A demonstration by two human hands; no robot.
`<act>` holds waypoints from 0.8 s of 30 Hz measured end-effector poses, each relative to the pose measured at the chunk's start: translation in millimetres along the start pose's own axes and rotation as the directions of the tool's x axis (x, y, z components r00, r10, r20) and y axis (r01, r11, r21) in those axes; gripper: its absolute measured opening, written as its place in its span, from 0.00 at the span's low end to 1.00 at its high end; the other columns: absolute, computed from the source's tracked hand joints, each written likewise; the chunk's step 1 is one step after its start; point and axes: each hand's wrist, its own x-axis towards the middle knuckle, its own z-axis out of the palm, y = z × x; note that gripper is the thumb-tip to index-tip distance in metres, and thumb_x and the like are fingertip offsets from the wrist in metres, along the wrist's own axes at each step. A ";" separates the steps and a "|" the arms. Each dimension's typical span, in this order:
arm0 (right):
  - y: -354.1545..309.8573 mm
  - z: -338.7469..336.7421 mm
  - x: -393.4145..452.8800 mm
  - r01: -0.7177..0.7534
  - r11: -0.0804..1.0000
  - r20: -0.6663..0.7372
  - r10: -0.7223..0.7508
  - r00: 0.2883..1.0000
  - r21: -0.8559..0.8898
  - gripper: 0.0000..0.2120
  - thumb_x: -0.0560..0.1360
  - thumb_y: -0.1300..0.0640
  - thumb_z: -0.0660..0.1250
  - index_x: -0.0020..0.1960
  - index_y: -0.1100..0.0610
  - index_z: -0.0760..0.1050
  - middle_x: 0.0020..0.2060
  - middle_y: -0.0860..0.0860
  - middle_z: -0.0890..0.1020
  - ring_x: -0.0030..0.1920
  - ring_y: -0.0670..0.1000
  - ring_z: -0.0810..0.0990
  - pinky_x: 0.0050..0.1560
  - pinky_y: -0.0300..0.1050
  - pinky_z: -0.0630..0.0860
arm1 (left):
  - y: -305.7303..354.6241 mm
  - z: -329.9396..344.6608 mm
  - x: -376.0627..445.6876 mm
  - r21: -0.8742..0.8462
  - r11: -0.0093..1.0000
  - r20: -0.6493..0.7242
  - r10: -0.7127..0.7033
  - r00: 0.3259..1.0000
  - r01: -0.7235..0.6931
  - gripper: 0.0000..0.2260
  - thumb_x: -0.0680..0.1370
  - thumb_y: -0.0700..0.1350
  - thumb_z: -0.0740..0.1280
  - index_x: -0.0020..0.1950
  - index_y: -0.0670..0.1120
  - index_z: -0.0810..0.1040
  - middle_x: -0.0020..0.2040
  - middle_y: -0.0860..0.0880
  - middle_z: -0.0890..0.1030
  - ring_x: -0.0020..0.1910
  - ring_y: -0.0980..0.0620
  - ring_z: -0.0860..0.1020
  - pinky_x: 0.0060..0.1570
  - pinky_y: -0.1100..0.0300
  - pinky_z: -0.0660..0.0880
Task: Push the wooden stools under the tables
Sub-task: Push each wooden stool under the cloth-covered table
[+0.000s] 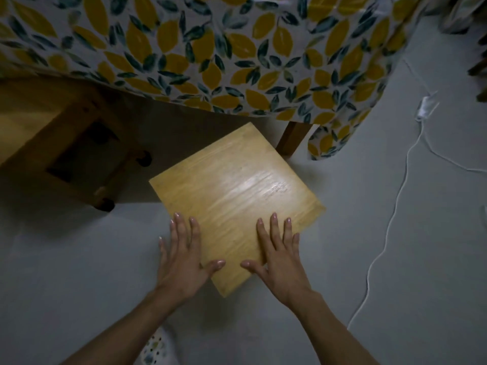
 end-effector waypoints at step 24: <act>24.0 -121.7 225.9 0.036 0.999 0.048 -0.035 0.998 -0.021 0.45 0.73 0.34 0.59 0.77 0.50 0.38 0.76 0.56 0.35 0.73 0.64 0.30 0.71 0.65 0.37 | 45.0 -125.4 195.7 0.028 1.000 -0.054 -0.004 0.999 0.006 0.49 0.71 0.72 0.53 0.72 0.45 0.27 0.71 0.38 0.24 0.71 0.41 0.26 0.72 0.45 0.34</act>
